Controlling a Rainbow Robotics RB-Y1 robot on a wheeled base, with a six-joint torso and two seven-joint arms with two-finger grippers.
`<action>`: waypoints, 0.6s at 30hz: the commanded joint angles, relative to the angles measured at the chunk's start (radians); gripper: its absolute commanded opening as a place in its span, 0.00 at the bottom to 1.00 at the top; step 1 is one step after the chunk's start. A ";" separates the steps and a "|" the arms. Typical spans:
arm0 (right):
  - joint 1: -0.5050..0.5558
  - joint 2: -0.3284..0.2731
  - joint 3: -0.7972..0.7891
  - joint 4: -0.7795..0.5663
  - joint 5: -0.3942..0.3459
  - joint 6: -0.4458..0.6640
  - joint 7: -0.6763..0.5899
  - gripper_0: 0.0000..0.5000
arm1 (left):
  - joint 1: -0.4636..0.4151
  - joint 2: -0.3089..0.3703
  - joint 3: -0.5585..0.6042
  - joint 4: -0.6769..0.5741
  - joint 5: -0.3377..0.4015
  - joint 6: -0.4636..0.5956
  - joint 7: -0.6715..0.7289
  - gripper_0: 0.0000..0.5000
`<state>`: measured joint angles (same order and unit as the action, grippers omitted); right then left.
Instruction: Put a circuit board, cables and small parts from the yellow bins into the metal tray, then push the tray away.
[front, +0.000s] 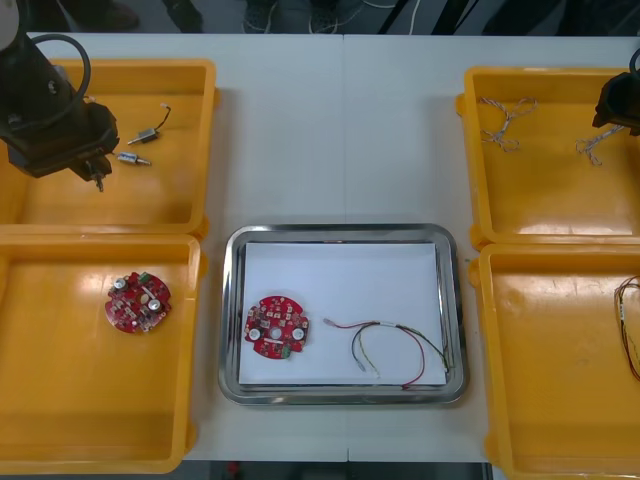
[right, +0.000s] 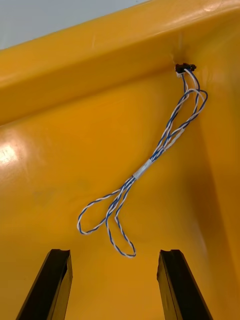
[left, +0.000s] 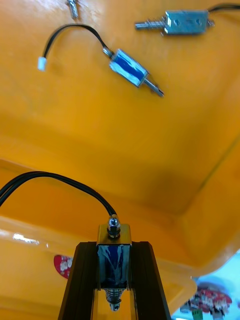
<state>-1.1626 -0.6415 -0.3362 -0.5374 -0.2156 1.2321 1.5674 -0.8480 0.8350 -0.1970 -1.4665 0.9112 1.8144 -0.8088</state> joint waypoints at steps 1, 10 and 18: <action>-0.045 0.006 0.000 0.034 0.010 -0.057 -0.012 1.00 | -0.057 0.026 -0.010 -0.100 0.015 0.077 0.028 0.00; -0.032 0.008 0.002 0.086 0.010 -0.111 -0.015 1.00 | -0.040 -0.042 -0.025 -0.275 -0.002 0.105 0.069 0.00; 0.015 0.019 0.002 0.086 -0.042 -0.171 -0.015 1.00 | 0.032 -0.093 -0.056 -0.439 -0.058 0.105 0.106 0.00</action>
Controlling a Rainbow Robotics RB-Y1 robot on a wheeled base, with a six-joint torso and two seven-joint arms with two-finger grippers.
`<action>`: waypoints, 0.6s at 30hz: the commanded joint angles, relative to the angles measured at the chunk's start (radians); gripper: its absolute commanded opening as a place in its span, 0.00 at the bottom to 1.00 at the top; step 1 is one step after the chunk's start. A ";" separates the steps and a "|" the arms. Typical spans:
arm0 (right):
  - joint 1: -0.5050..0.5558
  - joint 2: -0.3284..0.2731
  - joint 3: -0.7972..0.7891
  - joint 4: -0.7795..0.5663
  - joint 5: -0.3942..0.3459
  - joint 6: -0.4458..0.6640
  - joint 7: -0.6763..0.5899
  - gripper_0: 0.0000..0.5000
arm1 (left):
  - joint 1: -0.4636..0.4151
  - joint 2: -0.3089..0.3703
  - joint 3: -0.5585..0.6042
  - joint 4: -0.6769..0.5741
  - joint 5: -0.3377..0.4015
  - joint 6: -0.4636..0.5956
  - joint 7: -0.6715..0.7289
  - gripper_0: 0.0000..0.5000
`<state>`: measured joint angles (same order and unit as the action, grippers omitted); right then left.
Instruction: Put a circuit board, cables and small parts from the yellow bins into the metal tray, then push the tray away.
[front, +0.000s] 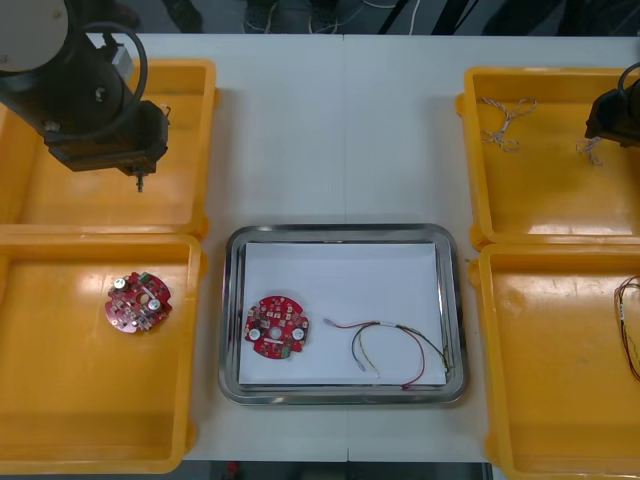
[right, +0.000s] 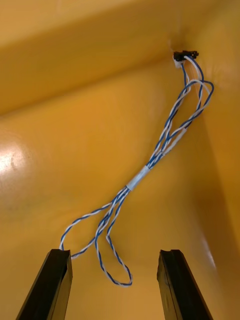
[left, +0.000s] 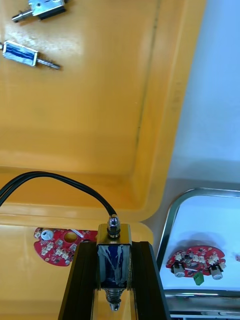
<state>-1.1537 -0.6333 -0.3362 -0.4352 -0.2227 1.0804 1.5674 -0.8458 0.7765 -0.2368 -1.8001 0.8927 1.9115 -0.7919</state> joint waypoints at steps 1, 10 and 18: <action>0.006 0.010 0.002 -0.016 -0.035 -0.019 -0.015 1.00 | 0.030 -0.034 -0.016 -0.105 -0.040 0.008 0.089 0.00; 0.048 0.017 0.011 -0.016 -0.064 -0.040 -0.012 1.00 | 0.131 -0.062 -0.136 -0.271 -0.123 0.008 0.114 0.00; 0.077 0.017 0.026 -0.016 -0.092 -0.069 -0.010 1.00 | 0.140 -0.066 -0.288 -0.306 -0.170 -0.095 0.246 0.00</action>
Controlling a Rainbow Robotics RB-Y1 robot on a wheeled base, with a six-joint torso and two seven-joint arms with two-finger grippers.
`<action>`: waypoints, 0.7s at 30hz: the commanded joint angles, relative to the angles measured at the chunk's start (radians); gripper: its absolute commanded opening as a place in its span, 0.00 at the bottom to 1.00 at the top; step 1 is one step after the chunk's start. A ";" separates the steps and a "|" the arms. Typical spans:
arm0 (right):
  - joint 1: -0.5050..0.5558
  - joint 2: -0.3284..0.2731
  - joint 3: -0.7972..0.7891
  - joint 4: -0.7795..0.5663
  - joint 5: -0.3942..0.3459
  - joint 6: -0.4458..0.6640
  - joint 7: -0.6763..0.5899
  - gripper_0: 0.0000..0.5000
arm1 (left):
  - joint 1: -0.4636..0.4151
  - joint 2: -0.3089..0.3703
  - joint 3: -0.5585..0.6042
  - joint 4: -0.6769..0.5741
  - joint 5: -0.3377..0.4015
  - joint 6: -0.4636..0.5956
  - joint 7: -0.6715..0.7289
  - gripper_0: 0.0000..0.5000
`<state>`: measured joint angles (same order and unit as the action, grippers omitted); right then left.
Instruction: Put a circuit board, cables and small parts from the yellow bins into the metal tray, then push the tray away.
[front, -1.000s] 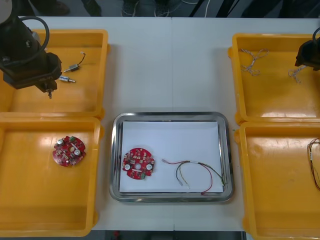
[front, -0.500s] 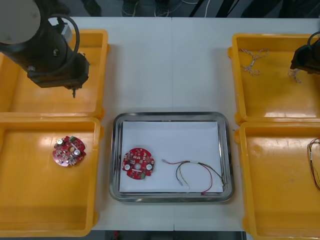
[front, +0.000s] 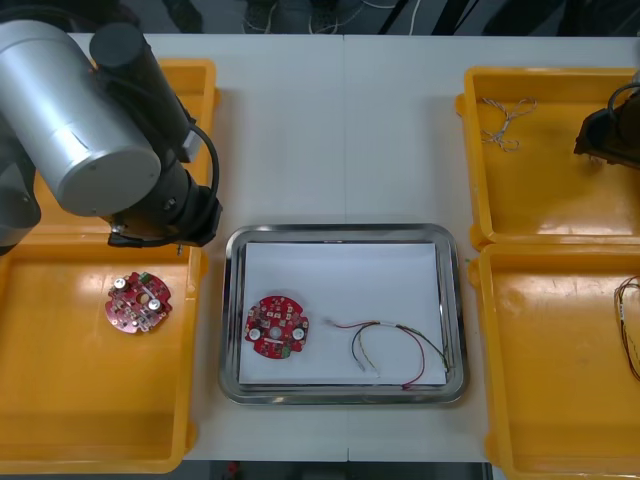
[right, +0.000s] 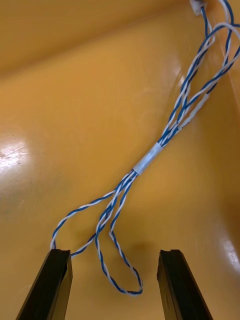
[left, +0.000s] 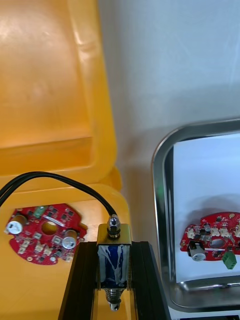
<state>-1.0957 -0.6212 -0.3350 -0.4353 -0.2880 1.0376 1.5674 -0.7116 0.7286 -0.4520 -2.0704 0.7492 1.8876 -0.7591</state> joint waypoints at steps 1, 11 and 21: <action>0.020 0.005 0.024 -0.016 -0.033 -0.031 -0.009 1.00 | 0.004 -0.018 -0.093 -0.036 -0.031 -0.094 0.224 0.00; 0.023 0.005 0.025 -0.016 -0.046 -0.033 -0.001 0.19 | -0.015 -0.032 -0.228 -0.036 -0.077 -0.202 0.325 0.00; 0.025 0.001 0.028 -0.057 -0.039 0.012 0.000 0.00 | -0.057 -0.072 -0.330 -0.002 -0.109 -0.258 0.369 0.00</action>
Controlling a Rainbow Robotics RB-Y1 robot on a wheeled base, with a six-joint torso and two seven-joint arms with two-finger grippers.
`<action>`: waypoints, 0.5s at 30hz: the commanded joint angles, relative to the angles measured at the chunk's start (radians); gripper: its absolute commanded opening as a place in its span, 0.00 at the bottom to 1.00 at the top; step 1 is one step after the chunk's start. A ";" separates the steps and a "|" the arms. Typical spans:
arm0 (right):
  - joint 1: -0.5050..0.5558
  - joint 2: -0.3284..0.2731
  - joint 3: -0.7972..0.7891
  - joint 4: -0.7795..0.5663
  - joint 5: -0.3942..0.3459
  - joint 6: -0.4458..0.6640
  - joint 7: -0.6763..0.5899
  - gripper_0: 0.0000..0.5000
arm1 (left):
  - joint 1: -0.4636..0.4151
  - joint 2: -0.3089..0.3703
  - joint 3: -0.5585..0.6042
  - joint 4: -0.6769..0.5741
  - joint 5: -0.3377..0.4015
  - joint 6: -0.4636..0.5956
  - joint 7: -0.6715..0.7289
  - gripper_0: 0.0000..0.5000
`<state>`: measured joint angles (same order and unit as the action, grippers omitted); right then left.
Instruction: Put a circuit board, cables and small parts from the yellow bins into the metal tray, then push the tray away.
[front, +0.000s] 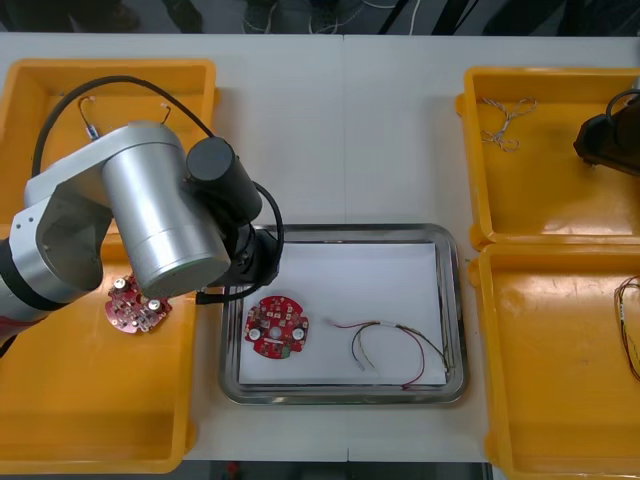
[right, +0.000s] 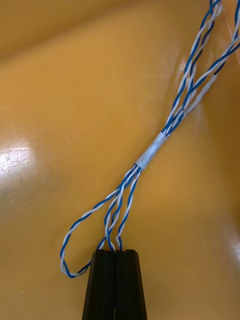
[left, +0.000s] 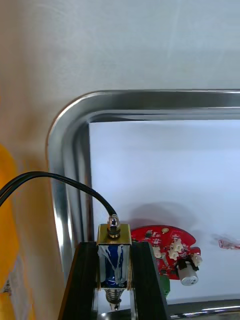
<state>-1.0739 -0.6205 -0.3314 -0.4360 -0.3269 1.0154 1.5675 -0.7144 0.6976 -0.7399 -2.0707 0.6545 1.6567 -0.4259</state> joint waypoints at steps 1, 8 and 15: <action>0.003 -0.001 0.026 -0.082 0.006 0.072 -0.003 0.00 | -0.065 -0.049 -0.049 0.012 -0.015 -0.032 0.041 0.00; 0.006 -0.019 0.025 -0.237 0.032 0.293 -0.017 0.00 | -0.103 -0.093 -0.099 0.109 -0.041 -0.071 0.067 0.00; 0.055 -0.019 0.005 -0.371 0.043 0.405 -0.020 0.00 | -0.103 -0.095 -0.133 0.149 -0.067 -0.112 0.073 0.00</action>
<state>-1.0494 -0.6206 -0.3237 -0.7254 -0.2937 1.3880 1.5674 -0.7782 0.6221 -0.8485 -1.9214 0.6056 1.5597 -0.4241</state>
